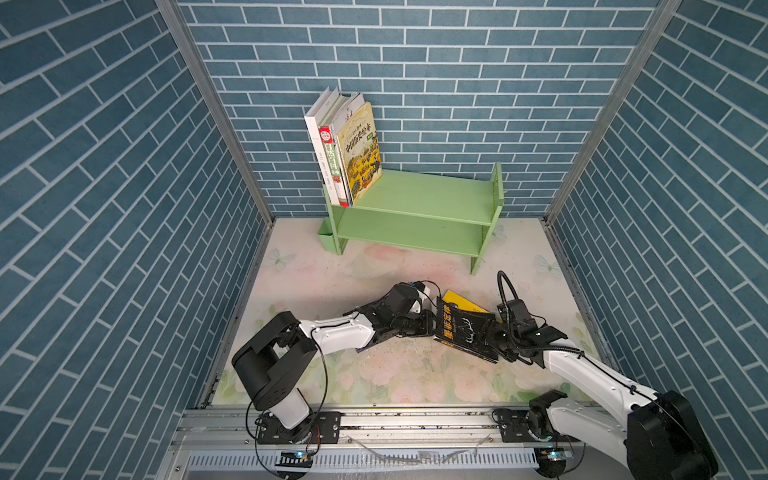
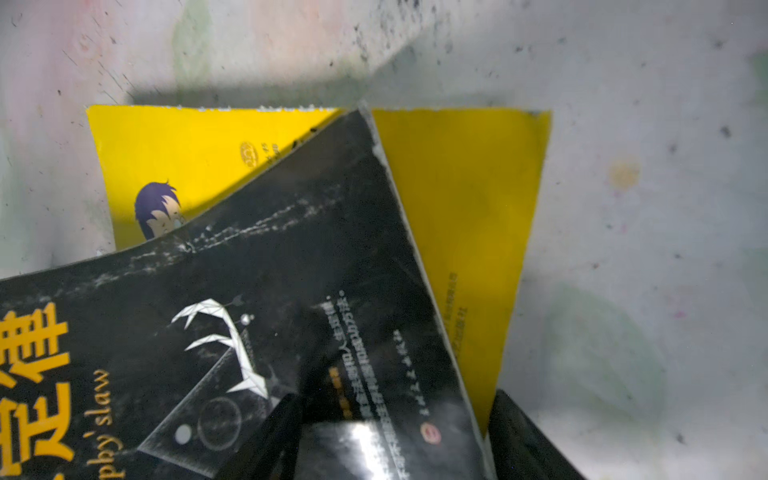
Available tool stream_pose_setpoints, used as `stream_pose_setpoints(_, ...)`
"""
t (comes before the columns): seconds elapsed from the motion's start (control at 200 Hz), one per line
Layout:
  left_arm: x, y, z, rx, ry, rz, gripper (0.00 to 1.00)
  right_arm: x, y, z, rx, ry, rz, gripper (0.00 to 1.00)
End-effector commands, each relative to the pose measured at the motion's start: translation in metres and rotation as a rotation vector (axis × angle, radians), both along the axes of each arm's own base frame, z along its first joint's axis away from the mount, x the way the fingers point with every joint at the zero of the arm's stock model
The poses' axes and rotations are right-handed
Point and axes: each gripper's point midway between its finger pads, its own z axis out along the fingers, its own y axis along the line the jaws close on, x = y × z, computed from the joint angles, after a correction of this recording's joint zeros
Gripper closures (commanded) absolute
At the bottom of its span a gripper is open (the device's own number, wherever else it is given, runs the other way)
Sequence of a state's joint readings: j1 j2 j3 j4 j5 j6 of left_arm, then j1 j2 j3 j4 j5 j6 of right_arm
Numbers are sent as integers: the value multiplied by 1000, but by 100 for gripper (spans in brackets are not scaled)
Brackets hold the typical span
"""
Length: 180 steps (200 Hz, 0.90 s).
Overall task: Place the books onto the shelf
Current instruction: 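Lift the black book upright off the yellow book with both grippers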
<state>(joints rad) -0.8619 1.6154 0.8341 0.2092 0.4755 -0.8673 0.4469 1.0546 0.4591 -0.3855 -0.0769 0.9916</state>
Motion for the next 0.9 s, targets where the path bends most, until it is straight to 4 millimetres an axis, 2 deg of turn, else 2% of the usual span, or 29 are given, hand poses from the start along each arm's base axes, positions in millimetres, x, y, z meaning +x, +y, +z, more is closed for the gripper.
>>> stream_pose_setpoints(0.0, -6, -16, 31, -102, -65, -62, 73, 10, 16, 16, 91, -39, -4, 30)
stream_pose_setpoints(0.265, -5, -27, 25, -156, -16, -64, 74, 12, 21, 17, 126, -56, -8, 30)
stream_pose_setpoints(0.425, -4, -33, 23, -160, -4, -76, 63, 12, 19, 18, 123, -62, -11, 30)
stream_pose_setpoints(0.54, -3, -34, 24, -158, -7, -76, 63, 10, 18, 17, 120, -62, -12, 30)
stream_pose_setpoints(0.895, -3, -30, 29, -141, -30, -68, 78, 10, 16, 19, 110, -69, -9, 28)
